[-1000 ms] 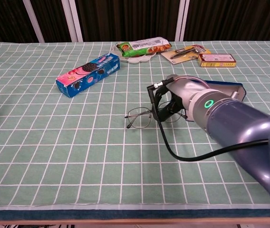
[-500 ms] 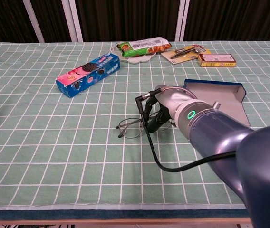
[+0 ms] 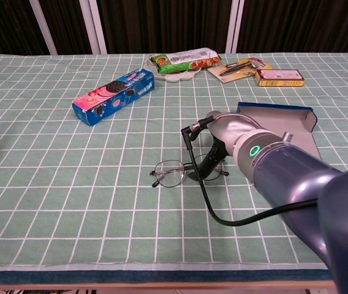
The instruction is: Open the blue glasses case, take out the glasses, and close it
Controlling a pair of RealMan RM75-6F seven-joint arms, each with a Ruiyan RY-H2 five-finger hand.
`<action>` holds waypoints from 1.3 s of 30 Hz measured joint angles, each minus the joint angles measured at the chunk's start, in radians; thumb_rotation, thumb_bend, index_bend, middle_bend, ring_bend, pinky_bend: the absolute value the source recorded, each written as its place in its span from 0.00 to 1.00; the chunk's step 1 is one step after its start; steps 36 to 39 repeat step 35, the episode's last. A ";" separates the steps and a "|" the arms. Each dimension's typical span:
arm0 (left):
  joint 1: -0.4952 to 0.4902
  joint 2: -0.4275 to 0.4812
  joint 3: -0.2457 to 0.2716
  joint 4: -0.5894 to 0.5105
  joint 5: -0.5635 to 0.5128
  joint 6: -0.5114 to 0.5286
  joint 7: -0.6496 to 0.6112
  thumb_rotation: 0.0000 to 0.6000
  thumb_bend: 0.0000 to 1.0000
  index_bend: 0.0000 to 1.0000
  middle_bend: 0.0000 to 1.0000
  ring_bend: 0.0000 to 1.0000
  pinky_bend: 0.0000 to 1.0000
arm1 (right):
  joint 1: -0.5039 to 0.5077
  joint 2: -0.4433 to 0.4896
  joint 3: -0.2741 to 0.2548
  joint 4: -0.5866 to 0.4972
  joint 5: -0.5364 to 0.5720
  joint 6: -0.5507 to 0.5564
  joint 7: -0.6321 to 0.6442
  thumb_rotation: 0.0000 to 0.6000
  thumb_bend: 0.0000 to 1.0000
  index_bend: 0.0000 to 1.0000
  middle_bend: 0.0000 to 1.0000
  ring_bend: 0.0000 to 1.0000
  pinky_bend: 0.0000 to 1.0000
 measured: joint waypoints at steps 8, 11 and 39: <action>0.003 -0.002 0.001 0.003 0.004 0.009 0.004 1.00 0.03 0.00 0.00 0.00 0.00 | -0.031 0.095 -0.023 -0.087 -0.078 0.039 -0.001 1.00 0.27 0.20 0.00 0.00 0.19; 0.004 -0.004 -0.001 0.005 0.002 0.011 0.007 1.00 0.03 0.00 0.00 0.00 0.00 | -0.056 0.157 -0.028 -0.137 -0.105 0.054 0.010 1.00 0.21 0.15 0.00 0.00 0.19; 0.006 -0.024 0.015 0.026 0.018 0.028 0.106 1.00 0.03 0.00 0.00 0.00 0.00 | -0.512 0.753 -0.406 -0.102 -0.702 0.148 0.480 1.00 0.10 0.00 0.00 0.00 0.19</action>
